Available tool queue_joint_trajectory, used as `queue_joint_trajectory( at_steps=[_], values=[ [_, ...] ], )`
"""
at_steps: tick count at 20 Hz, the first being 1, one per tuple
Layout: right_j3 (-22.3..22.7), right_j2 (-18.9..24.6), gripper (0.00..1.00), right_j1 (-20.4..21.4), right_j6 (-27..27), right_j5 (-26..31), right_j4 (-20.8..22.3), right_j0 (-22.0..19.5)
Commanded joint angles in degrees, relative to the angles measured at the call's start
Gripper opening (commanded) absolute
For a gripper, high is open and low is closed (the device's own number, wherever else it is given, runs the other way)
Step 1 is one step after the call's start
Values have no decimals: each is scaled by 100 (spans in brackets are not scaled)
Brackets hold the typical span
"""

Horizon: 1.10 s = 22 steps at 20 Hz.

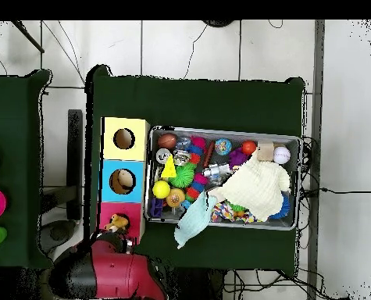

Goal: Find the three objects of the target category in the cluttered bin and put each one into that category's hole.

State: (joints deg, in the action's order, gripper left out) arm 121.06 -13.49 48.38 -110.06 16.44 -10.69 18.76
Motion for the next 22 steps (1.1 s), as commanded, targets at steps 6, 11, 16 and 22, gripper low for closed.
queue_joint_trajectory(
  at_steps=[6,11,16,22],
  values=[
    [288,629,0,10,-1172,-240,-333,-216],
    [195,611,0,-108,-1193,-330,-318,-189],
    [158,694,0,-254,-1230,-526,-334,-242],
    [57,662,0,-373,-1315,-611,-396,-161]
  ],
)
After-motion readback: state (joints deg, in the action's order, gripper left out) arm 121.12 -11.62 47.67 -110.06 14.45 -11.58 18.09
